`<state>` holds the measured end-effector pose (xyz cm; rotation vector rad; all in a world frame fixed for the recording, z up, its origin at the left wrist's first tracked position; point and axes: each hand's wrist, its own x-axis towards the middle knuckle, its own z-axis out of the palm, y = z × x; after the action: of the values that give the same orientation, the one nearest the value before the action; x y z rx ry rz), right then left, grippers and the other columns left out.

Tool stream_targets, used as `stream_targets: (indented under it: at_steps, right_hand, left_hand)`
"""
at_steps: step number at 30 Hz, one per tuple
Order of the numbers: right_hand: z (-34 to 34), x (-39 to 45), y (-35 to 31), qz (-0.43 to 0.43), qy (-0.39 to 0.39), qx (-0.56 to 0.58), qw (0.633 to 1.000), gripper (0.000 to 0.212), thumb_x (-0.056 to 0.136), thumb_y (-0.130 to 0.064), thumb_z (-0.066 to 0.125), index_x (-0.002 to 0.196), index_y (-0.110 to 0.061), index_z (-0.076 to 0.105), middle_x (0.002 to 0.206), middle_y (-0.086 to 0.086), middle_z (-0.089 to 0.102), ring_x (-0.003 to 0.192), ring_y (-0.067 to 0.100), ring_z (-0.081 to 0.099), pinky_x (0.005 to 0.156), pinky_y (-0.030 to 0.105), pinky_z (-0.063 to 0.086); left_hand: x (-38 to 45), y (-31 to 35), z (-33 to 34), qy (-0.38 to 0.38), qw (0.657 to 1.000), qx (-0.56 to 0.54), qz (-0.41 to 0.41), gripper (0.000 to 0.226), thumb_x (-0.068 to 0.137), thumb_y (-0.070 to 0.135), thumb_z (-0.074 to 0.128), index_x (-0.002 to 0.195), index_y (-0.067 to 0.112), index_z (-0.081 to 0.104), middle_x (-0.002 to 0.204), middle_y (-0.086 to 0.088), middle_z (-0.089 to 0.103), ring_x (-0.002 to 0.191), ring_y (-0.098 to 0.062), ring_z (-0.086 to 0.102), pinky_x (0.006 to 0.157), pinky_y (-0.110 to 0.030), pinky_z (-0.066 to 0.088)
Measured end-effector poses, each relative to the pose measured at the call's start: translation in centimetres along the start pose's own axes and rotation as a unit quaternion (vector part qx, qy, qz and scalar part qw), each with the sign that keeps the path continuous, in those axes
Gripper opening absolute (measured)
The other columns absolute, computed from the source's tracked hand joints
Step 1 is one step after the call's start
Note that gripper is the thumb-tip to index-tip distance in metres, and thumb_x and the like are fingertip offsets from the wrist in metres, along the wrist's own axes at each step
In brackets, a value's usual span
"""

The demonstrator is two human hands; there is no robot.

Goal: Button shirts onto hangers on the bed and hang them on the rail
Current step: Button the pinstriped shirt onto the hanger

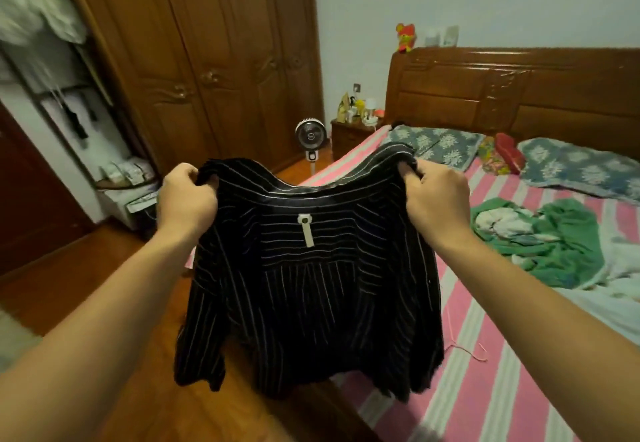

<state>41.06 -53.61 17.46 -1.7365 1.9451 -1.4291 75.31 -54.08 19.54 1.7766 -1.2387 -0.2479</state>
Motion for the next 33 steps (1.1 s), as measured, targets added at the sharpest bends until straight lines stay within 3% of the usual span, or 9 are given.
stream_targets:
  at_steps: [7, 11, 14, 19, 24, 26, 28, 30, 33]
  right_hand:
    - [5.7, 6.2, 3.4, 0.120, -0.152, 0.300, 0.934, 0.027, 0.100, -0.008, 0.057, 0.081, -0.019, 0.073, 0.080, -0.004, 0.072, 0.081, 0.020, 0.065, 0.075, 0.034, 0.050]
    - [8.2, 6.3, 5.3, 0.155, -0.217, 0.391, 0.881, 0.029, 0.098, -0.001, 0.055, 0.094, -0.018, 0.078, 0.091, 0.003, 0.078, 0.090, 0.025, 0.073, 0.072, 0.030, 0.057]
    - [9.2, 6.7, 7.2, 0.204, -0.241, 0.533, 0.785, 0.027, 0.098, -0.002, 0.052, 0.106, -0.012, 0.076, 0.103, 0.012, 0.077, 0.091, 0.026, 0.074, 0.073, 0.030, 0.060]
    - [15.7, 8.7, 11.2, 0.281, -0.051, 0.363, 0.887, 0.052, 0.089, 0.010, 0.046, 0.088, -0.029, 0.081, 0.100, 0.003, 0.078, 0.099, 0.029, 0.072, 0.084, 0.033, 0.059]
    - [22.2, 9.7, 15.1, 0.366, -0.007, 0.357, 0.859, 0.022, 0.101, -0.013, 0.051, 0.109, -0.012, 0.071, 0.102, 0.013, 0.075, 0.095, 0.031, 0.072, 0.086, 0.042, 0.058]
    - [25.1, 9.2, 17.2, 0.362, -0.029, 0.203, 0.909, 0.024, 0.099, -0.029, 0.053, 0.103, -0.016, 0.072, 0.094, 0.007, 0.074, 0.090, 0.031, 0.069, 0.079, 0.037, 0.053]
    - [27.6, 8.3, 17.4, 0.360, -0.054, 0.108, 0.925, 0.027, 0.102, -0.016, 0.048, 0.110, -0.021, 0.073, 0.096, -0.003, 0.073, 0.090, 0.020, 0.067, 0.073, 0.022, 0.050]
    - [29.4, 7.6, 16.1, 0.375, -0.029, 0.062, 0.924, 0.041, 0.100, -0.002, 0.041, 0.118, -0.023, 0.071, 0.101, -0.007, 0.071, 0.092, 0.011, 0.066, 0.072, 0.010, 0.045]
    - [31.1, 10.0, 13.8, 0.406, 0.071, 0.068, 0.909, 0.043, 0.102, -0.001, 0.037, 0.117, -0.026, 0.068, 0.083, 0.000, 0.070, 0.055, 0.002, 0.061, 0.053, 0.010, 0.044]
  left_hand:
    - [5.0, -1.5, 2.1, -0.040, 0.993, -0.076, -0.076, 0.012, 0.104, 0.018, 0.056, 0.114, 0.018, 0.063, 0.111, -0.005, 0.069, 0.103, -0.030, 0.064, 0.092, -0.047, 0.052]
    - [5.9, -2.9, 3.7, -0.029, 0.999, 0.017, -0.021, 0.013, 0.102, 0.011, 0.058, 0.104, 0.015, 0.071, 0.102, -0.003, 0.071, 0.096, -0.027, 0.065, 0.084, -0.042, 0.051]
    - [7.6, -2.7, 4.7, -0.072, 0.966, -0.233, -0.085, 0.025, 0.101, -0.001, 0.052, 0.098, 0.014, 0.072, 0.100, -0.008, 0.072, 0.091, -0.025, 0.071, 0.084, -0.038, 0.058]
    - [13.1, -5.5, 10.5, -0.223, 0.927, -0.238, -0.187, 0.044, 0.089, -0.018, 0.034, 0.078, 0.011, 0.066, 0.084, -0.012, 0.070, 0.064, -0.022, 0.071, 0.053, -0.027, 0.057]
    - [19.8, -11.3, 20.3, -0.333, 0.893, -0.205, -0.223, 0.024, 0.101, 0.005, 0.052, 0.109, 0.015, 0.072, 0.102, -0.008, 0.078, 0.091, -0.023, 0.075, 0.077, -0.037, 0.056]
    - [22.7, -14.7, 24.4, -0.378, 0.909, -0.091, -0.152, 0.019, 0.103, 0.012, 0.056, 0.094, 0.015, 0.073, 0.090, -0.004, 0.076, 0.091, -0.026, 0.072, 0.076, -0.035, 0.051]
    - [24.8, -16.6, 28.2, -0.368, 0.928, 0.049, -0.041, 0.028, 0.102, 0.012, 0.058, 0.076, 0.016, 0.067, 0.075, -0.001, 0.067, 0.085, -0.025, 0.064, 0.064, -0.031, 0.042]
    - [25.8, -17.6, 30.3, -0.372, 0.926, 0.069, 0.005, 0.021, 0.102, 0.012, 0.055, 0.086, 0.016, 0.067, 0.084, -0.004, 0.066, 0.087, -0.023, 0.059, 0.064, -0.034, 0.040]
    - [29.2, -17.1, 34.1, -0.379, 0.924, 0.041, -0.002, 0.022, 0.101, 0.017, 0.053, 0.087, 0.006, 0.067, 0.089, -0.012, 0.068, 0.089, -0.031, 0.062, 0.068, -0.041, 0.039]
